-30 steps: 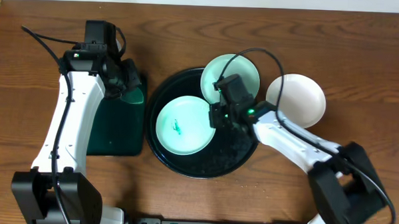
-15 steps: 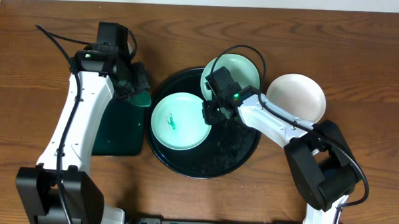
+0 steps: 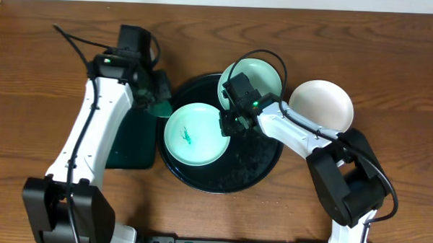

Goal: Clean dirty plates on tray and stack at the side
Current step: 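Move sponge with left gripper onto the green plate, then scrub green plate with sponge while right gripper holds its rim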

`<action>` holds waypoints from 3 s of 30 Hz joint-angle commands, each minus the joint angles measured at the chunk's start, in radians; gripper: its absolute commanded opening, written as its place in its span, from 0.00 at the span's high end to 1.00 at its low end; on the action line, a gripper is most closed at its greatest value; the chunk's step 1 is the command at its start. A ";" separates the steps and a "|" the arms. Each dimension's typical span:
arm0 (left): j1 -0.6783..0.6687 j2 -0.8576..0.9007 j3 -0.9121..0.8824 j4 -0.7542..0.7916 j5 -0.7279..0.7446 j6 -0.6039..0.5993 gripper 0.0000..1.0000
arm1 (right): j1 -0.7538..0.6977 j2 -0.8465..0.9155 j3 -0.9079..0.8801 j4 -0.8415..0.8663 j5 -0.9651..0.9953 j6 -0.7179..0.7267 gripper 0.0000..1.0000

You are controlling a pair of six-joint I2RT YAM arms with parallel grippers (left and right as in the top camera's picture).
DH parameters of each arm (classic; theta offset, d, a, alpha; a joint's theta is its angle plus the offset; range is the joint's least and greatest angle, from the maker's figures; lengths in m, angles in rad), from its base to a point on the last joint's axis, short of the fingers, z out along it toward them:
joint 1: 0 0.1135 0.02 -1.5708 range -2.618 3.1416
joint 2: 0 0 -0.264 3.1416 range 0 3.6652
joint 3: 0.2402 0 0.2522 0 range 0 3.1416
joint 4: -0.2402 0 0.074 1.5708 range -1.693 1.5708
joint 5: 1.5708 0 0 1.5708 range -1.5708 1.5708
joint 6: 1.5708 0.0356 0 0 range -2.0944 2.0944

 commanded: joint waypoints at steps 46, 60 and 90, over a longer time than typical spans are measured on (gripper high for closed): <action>-0.222 0.335 -0.196 0.067 -0.349 -0.536 0.93 | 0.004 0.021 0.017 -0.010 0.029 0.074 0.99; -0.222 0.335 -0.196 0.276 -0.129 -0.094 0.93 | 0.004 0.021 0.017 -0.008 0.029 0.074 0.99; -0.222 0.335 -0.196 0.290 0.178 0.228 0.92 | 0.004 0.024 0.017 -0.007 0.029 0.074 0.99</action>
